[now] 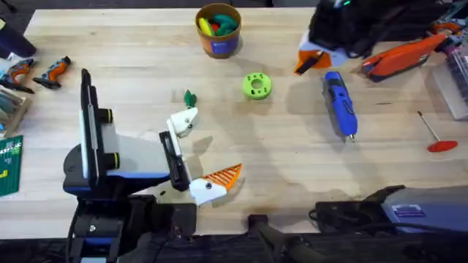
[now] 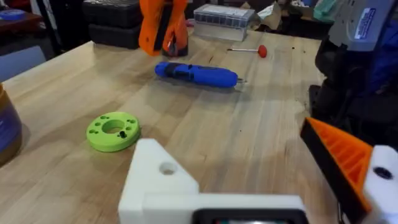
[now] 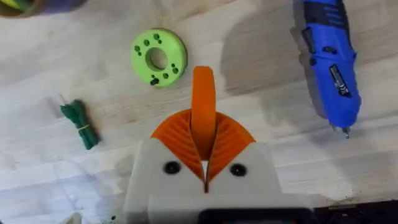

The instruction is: Pick up the gripper from the table and insert it into the empty holder that is missing its gripper. Then pick up a screw, insert it into the mounting hole, and use the screwdriver to tighten it. Finally, clean up the table by picking up the vegetable and placing it into the bucket.

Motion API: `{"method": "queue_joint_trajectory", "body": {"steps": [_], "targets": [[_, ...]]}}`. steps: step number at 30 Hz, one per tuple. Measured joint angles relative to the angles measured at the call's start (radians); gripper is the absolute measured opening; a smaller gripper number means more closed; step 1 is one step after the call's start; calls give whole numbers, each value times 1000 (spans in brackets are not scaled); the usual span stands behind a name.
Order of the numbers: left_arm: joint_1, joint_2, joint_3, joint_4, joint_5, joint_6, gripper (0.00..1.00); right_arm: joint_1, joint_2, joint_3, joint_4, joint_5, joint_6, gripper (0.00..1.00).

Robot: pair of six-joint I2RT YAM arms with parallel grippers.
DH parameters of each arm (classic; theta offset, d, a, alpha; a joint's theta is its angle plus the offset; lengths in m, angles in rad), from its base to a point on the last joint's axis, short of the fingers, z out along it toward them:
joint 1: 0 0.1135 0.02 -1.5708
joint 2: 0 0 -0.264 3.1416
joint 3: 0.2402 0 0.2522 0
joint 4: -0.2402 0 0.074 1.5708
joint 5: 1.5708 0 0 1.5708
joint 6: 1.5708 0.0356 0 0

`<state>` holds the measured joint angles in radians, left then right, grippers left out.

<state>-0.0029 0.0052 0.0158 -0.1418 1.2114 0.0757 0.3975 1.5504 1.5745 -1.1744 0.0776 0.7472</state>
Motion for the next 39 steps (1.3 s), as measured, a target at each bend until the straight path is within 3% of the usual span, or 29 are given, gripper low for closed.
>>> {"method": "queue_joint_trajectory", "body": {"steps": [7,12,19,27,34,39], "targets": [[0,0,0,0,0,0,985,-5,-97,0,10,-4,0,13],[0,0,0,0,0,0,985,-19,-161,-83,187,-95,-35,12],[0,0,0,0,0,0,985,-107,-230,-369,549,-368,-89,12],[0,0,0,0,0,0,985,-201,-233,-692,1093,-818,-96,11],[0,0,0,0,0,0,985,-207,-234,-884,1480,-1076,24,10],[0,0,0,0,0,0,985,-207,-234,-985,1862,-1185,187,10]]}}
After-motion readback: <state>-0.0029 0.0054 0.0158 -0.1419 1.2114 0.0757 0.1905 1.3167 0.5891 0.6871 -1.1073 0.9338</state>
